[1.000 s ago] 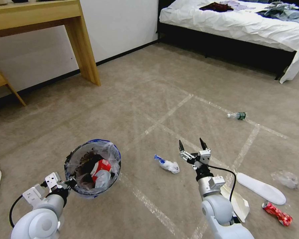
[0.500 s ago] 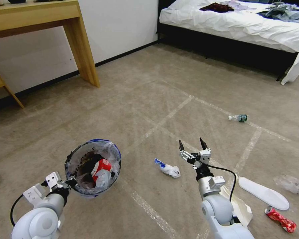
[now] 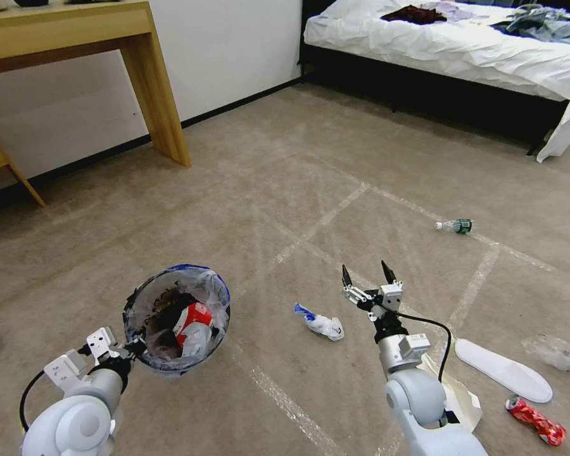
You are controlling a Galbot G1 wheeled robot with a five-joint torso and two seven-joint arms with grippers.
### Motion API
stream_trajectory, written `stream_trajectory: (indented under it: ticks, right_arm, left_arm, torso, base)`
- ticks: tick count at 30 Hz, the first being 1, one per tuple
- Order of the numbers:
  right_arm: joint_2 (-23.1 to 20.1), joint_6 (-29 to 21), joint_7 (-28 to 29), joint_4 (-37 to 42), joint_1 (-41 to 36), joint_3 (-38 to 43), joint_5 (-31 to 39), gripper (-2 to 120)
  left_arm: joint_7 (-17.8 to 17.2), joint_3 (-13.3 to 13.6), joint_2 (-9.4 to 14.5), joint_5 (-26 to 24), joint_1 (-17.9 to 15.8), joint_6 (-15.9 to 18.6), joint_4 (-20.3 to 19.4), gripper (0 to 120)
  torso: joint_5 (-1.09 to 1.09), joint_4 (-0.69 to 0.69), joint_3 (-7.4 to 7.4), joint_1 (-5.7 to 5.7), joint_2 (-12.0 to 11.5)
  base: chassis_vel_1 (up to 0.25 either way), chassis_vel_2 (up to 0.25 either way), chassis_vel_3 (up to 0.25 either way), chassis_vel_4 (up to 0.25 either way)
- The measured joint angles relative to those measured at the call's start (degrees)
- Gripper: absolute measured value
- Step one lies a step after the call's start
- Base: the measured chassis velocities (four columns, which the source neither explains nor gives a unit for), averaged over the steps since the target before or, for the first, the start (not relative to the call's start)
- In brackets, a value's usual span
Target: Pick up the trash bin and place the garbage on the floor into it.
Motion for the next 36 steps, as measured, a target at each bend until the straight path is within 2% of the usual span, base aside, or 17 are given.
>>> stream_trajectory:
  ticks: [2,4,7,8,9,10,11,12,14,15,16,18,20,22,24,26,36]
  right_arm:
    - [-1.26,-2.96,1.03,0.65,0.33,-0.44,0.06,100]
    - [-5.71,-15.81,5.53,2.76,0.90,-1.65,0.52,100]
    - [-7.31,-19.82,6.42,3.28,1.11,-1.88,0.77,100]
    - [-10.79,-29.54,8.06,4.12,2.25,-2.51,1.60,100]
    - [-12.90,-35.55,8.43,4.35,3.36,-3.09,2.59,100]
    - [-12.90,-35.55,8.43,4.35,3.36,-3.09,2.59,100]
    - [-14.72,-40.42,7.70,4.38,4.59,-3.66,3.35,100]
    - [-14.72,-40.42,7.70,4.38,4.59,-3.66,3.35,100]
    - [-18.19,-49.06,3.46,3.83,8.31,-6.31,4.64,100]
    - [-18.19,-49.06,3.46,3.83,8.31,-6.31,4.64,100]
    - [-19.77,-52.16,-1.22,2.69,11.17,-8.96,4.74,100]
    - [-20.29,-52.65,-3.71,2.17,12.41,-10.12,4.63,100]
    - [-21.36,-53.32,-11.72,-0.66,16.28,-14.32,0.71,100]
    - [-21.53,-53.33,-13.74,-3.29,18.95,-17.59,-0.94,100]
    - [-21.44,-53.31,-14.21,-4.91,20.33,-19.36,-1.58,100]
    - [-20.00,-53.14,-14.96,-11.75,26.18,-25.75,-4.19,100]
    - [-13.72,-49.97,-14.92,-25.99,35.10,-34.77,-7.60,100]
  left_arm:
    - [0.00,0.00,-0.01,0.03,0.05,-0.01,-0.07,0]
    - [0.00,-0.02,-0.12,0.06,0.17,-0.09,-0.23,0]
    - [0.00,-0.04,-0.14,0.09,0.22,-0.11,-0.26,0]
    - [0.00,-0.08,-0.17,0.12,0.24,-0.17,-0.28,0]
    - [0.00,-0.14,-0.19,0.12,0.24,-0.23,-0.33,0]
    - [0.00,-0.14,-0.19,0.12,0.24,-0.23,-0.33,0]
    - [0.00,-0.23,-0.20,0.13,0.24,-0.24,-0.38,0]
    - [0.00,-0.23,-0.20,0.13,0.24,-0.24,-0.38,0]
    - [0.00,-0.43,-0.19,0.12,0.40,-0.28,-0.57,0]
    - [0.00,-0.43,-0.19,0.12,0.40,-0.28,-0.57,0]
    - [0.00,-0.64,-0.20,0.13,0.49,-0.31,-0.59,0]
    - [0.00,-0.73,-0.24,0.13,0.51,-0.33,-0.60,0]
    - [0.01,-1.15,-0.36,0.09,0.66,-0.46,-0.78,0]
    - [0.01,-1.45,-0.40,0.09,0.86,-0.55,-0.92,0]
    - [0.02,-1.57,-0.44,0.07,0.97,-0.57,-1.04,0]
    - [0.05,-2.32,-0.71,-0.02,1.71,-0.67,-1.78,0]
    - [0.31,-3.92,-1.47,-0.12,3.25,-0.93,-3.13,0]
  torso:
    - [0.00,0.00,0.00,0.00,0.00]
    - [0.01,0.00,0.00,0.00,0.00]
    - [0.01,-0.01,0.00,0.00,0.00]
    - [0.00,-0.01,0.00,0.00,0.00]
    - [0.00,-0.01,0.00,0.00,0.00]
    - [0.00,-0.01,0.00,0.00,0.00]
    - [0.01,-0.01,0.00,0.00,0.00]
    - [0.01,-0.01,0.00,0.00,0.00]
    - [-0.01,-0.01,0.00,0.00,0.00]
    - [-0.01,-0.01,0.00,0.00,0.00]
    - [0.01,0.00,0.00,0.00,0.00]
    - [0.00,-0.01,0.00,0.00,0.00]
    - [0.00,-0.01,0.00,0.00,0.00]
    - [-0.01,-0.01,0.00,0.00,0.00]
    - [-0.01,0.00,0.00,0.00,0.00]
    - [0.00,-0.01,0.01,0.00,0.00]
    - [-0.02,0.00,0.01,0.00,0.00]
  base:
    - [0.000,0.000,0.000,0.000]
    - [0.000,0.000,0.000,0.000]
    - [0.000,0.000,0.000,0.000]
    - [0.000,0.000,0.000,0.000]
    - [0.000,0.000,0.000,0.000]
    - [0.000,0.000,0.000,0.000]
    - [0.000,0.000,0.000,0.000]
    - [0.000,0.000,0.000,0.000]
    - [0.000,0.000,0.000,0.000]
    - [0.000,0.000,0.000,0.000]
    - [0.000,0.000,0.000,0.000]
    - [0.000,0.000,0.000,0.000]
    - [0.000,0.000,0.000,0.000]
    - [0.000,0.000,0.000,0.000]
    - [0.000,0.000,0.000,0.000]
    - [0.000,0.000,0.000,0.000]
    - [0.000,0.000,0.000,0.000]
